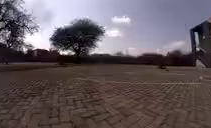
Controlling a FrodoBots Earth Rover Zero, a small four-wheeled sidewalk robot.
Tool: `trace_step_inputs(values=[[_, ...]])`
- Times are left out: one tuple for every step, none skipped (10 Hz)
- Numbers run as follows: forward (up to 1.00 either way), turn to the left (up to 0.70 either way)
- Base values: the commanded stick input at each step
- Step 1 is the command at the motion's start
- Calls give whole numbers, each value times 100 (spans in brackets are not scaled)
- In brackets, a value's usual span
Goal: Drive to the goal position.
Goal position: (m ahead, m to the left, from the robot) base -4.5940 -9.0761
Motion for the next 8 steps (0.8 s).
trace_step_inputs(values=[[70, -27], [70, -27], [70, -27], [70, -27], [70, -27], [70, -27], [70, -27], [70, -27]])
